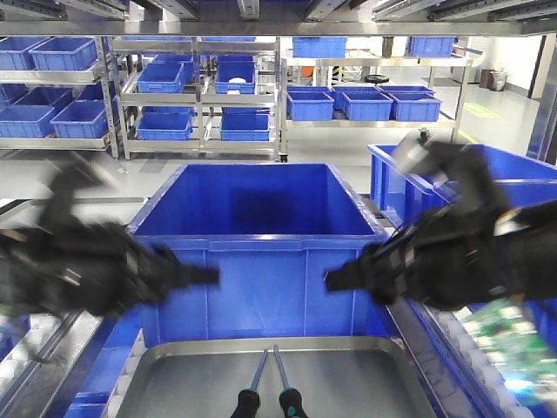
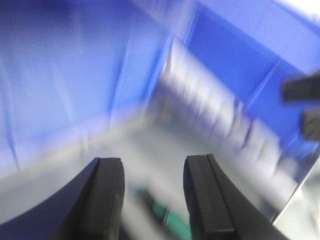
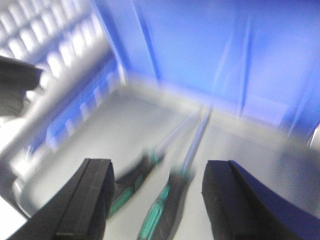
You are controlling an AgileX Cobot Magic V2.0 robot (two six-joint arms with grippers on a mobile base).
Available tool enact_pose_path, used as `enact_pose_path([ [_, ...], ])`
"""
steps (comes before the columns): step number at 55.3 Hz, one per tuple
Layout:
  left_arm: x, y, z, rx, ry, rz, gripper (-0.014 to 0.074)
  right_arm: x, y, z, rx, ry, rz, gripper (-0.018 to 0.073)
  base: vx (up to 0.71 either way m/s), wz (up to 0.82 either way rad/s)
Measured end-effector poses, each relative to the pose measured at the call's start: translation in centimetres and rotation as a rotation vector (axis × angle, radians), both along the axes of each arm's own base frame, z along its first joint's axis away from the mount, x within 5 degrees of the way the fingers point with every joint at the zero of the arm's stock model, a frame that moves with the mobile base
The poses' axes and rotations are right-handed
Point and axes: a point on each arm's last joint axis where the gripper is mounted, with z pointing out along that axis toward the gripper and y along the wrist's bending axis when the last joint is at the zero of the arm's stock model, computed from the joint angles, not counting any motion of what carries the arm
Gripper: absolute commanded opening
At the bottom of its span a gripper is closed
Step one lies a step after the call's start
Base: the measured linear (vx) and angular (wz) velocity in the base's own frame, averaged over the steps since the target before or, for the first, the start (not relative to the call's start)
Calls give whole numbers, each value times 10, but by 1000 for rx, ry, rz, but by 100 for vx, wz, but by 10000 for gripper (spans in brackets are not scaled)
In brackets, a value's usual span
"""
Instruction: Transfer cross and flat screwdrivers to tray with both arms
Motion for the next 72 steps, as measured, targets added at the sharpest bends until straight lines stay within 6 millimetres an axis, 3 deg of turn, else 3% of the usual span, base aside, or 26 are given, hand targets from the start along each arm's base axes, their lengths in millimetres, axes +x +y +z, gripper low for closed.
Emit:
enact_pose_path([
  [13, -27, 12, 29, -45, -107, 10, 420, -26, -10, 25, 31, -92, -1, 475, 0, 0],
  [31, -29, 13, 31, -44, -115, 9, 415, -31, -12, 28, 34, -105, -1, 475, 0, 0],
  [39, -42, 27, 24, 26, -196, 70, 299, -31, -12, 28, 33, -106, -1, 475, 0, 0],
  [46, -72, 54, -4, 76, -300, 202, 122, -31, -12, 28, 33, -106, -1, 475, 0, 0],
  [51, -96, 74, -42, 113, -377, 295, 0, -31, -12, 28, 33, -106, -1, 475, 0, 0],
  [61, -142, 113, -112, 122, -442, 475, -7, -31, -12, 28, 32, -104, 0, 475, 0, 0],
  [72, -176, 134, -173, 145, -495, 645, -7, -31, -12, 28, 32, -104, 0, 475, 0, 0],
])
